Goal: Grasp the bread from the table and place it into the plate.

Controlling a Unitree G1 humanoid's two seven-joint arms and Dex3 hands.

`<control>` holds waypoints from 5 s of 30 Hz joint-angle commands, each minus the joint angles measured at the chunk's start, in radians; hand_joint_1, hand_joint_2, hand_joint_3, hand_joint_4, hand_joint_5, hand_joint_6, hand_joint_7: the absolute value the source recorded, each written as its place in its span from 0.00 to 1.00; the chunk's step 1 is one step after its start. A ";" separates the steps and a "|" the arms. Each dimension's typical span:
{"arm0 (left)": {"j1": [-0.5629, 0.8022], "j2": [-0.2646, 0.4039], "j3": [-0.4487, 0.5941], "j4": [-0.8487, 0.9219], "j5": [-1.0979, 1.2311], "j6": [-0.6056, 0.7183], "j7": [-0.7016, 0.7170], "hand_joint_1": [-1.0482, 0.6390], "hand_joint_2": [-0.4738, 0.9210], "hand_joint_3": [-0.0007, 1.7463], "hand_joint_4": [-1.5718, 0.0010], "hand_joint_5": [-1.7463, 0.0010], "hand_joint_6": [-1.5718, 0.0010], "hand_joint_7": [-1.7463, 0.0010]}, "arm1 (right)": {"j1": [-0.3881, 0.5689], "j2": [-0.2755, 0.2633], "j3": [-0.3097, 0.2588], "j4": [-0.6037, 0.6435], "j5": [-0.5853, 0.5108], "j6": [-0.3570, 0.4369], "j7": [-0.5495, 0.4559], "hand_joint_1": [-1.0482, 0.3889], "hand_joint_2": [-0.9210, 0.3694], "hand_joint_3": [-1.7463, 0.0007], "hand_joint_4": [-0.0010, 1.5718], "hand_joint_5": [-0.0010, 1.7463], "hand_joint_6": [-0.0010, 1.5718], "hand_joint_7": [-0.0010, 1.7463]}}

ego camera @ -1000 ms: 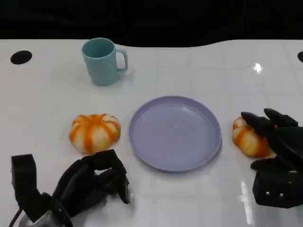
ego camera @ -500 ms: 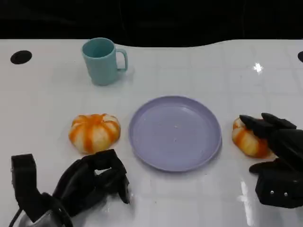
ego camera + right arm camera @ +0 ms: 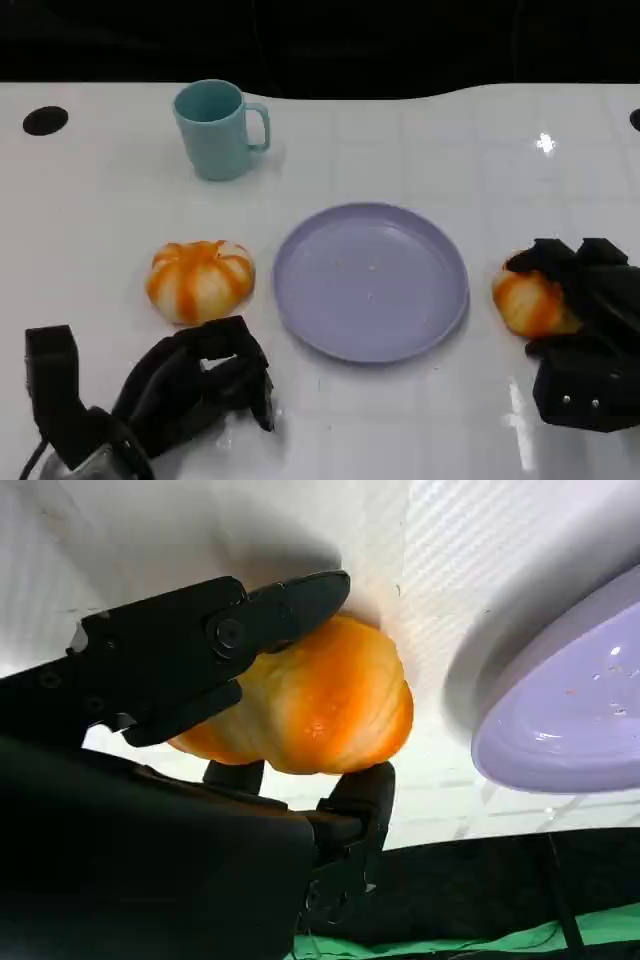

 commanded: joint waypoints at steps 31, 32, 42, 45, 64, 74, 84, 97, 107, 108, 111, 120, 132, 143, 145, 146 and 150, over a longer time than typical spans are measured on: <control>0.025 0.013 -0.005 -0.012 0.014 0.020 0.026 0.20 0.96 0.00 0.37 0.19 0.38 0.42 | 0.020 0.002 0.033 0.037 -0.067 -0.130 -0.427 0.60 0.51 0.13 1.00 1.00 0.73 1.00; 0.025 0.012 -0.005 -0.012 0.015 0.021 0.027 0.20 0.96 0.00 0.38 0.19 0.38 0.42 | 0.020 0.002 0.028 0.036 -0.060 -0.139 -0.423 0.60 0.51 0.12 1.00 1.00 0.73 1.00; 0.022 0.011 -0.003 -0.011 0.010 0.029 0.024 0.20 0.96 0.00 0.38 0.19 0.38 0.42 | 0.017 0.005 -0.023 0.004 -0.001 -0.244 -0.370 0.59 0.51 0.11 1.00 1.00 0.68 1.00; 0.019 0.011 -0.002 -0.005 0.012 0.021 0.024 0.20 0.96 0.00 0.39 0.19 0.39 0.42 | 0.007 0.016 -0.029 -0.007 0.000 -0.254 -0.354 0.58 0.52 0.10 1.00 1.00 0.68 1.00; 0.029 0.009 -0.001 -0.013 0.008 0.022 0.020 0.20 0.97 0.00 0.38 0.19 0.39 0.42 | -0.095 0.120 -0.037 -0.024 0.006 -0.260 -0.265 0.57 0.48 0.12 1.00 1.00 0.61 1.00; 0.040 0.000 -0.011 -0.025 0.015 0.001 0.019 0.21 0.97 0.00 0.38 0.19 0.39 0.42 | -0.134 0.182 -0.027 0.001 0.006 -0.227 -0.188 0.60 0.49 0.14 1.00 1.00 0.61 1.00; 0.042 -0.007 -0.018 -0.046 0.007 0.039 0.034 0.21 0.96 0.00 0.37 0.21 0.37 0.44 | -0.165 0.228 -0.035 0.041 0.021 -0.196 -0.120 0.58 0.43 0.19 0.90 1.00 0.56 0.98; 0.066 -0.013 -0.013 -0.086 -0.005 0.046 0.031 0.22 0.97 0.00 0.38 0.20 0.37 0.46 | -0.166 0.199 -0.026 0.028 0.057 -0.173 0.098 0.25 0.00 0.80 0.02 0.94 0.02 0.72; 0.067 -0.014 -0.012 -0.093 -0.003 0.051 0.036 0.21 0.97 0.00 0.39 0.19 0.38 0.45 | -0.149 0.171 -0.014 0.003 0.059 -0.172 0.187 0.17 0.00 0.78 0.00 0.74 0.00 0.56; 0.065 -0.014 -0.011 -0.090 -0.003 0.052 0.034 0.21 0.97 0.00 0.39 0.19 0.38 0.45 | -0.148 0.167 -0.015 0.000 0.062 -0.176 0.200 0.17 0.00 0.78 0.00 0.73 0.00 0.55; 0.063 -0.015 -0.011 -0.086 -0.003 0.048 0.033 0.21 0.96 0.00 0.38 0.19 0.38 0.44 | -0.145 0.156 -0.015 -0.007 0.062 -0.186 0.219 0.15 0.00 0.77 0.00 0.53 0.00 0.39; 0.052 -0.017 -0.012 -0.081 0.002 0.052 0.044 0.20 0.96 0.00 0.37 0.19 0.38 0.42 | -0.121 0.134 -0.025 -0.028 0.073 -0.212 0.212 0.15 0.00 0.78 0.00 0.56 0.00 0.38; 0.060 -0.019 -0.016 -0.101 -0.001 0.065 0.051 0.20 0.96 0.00 0.38 0.18 0.38 0.40 | -0.061 0.094 -0.058 -0.048 0.108 -0.292 0.214 0.17 0.00 0.78 0.00 0.99 0.00 0.77; 0.060 -0.020 -0.013 -0.102 -0.004 0.076 0.048 0.21 0.96 0.00 0.39 0.18 0.38 0.41 | 0.039 0.029 -0.092 -0.142 0.128 -0.360 0.218 0.17 0.00 0.78 0.00 1.00 0.00 0.81; 0.061 -0.020 -0.012 -0.102 -0.004 0.072 0.048 0.21 0.96 0.00 0.39 0.18 0.39 0.41 | 0.062 0.020 -0.104 -0.165 0.136 -0.375 0.215 0.17 0.00 0.78 0.00 1.00 0.00 0.81; 0.061 -0.020 -0.012 -0.102 -0.005 0.074 0.049 0.21 0.96 0.00 0.39 0.18 0.38 0.41 | 0.074 0.019 -0.112 -0.174 0.142 -0.383 0.208 0.17 0.00 0.80 0.00 1.00 0.00 0.82; 0.061 -0.018 -0.013 -0.104 -0.001 0.078 0.054 0.21 0.96 0.00 0.39 0.17 0.38 0.42 | 0.106 0.020 -0.142 -0.190 0.150 -0.415 0.166 0.17 0.00 0.79 0.00 1.00 0.00 0.77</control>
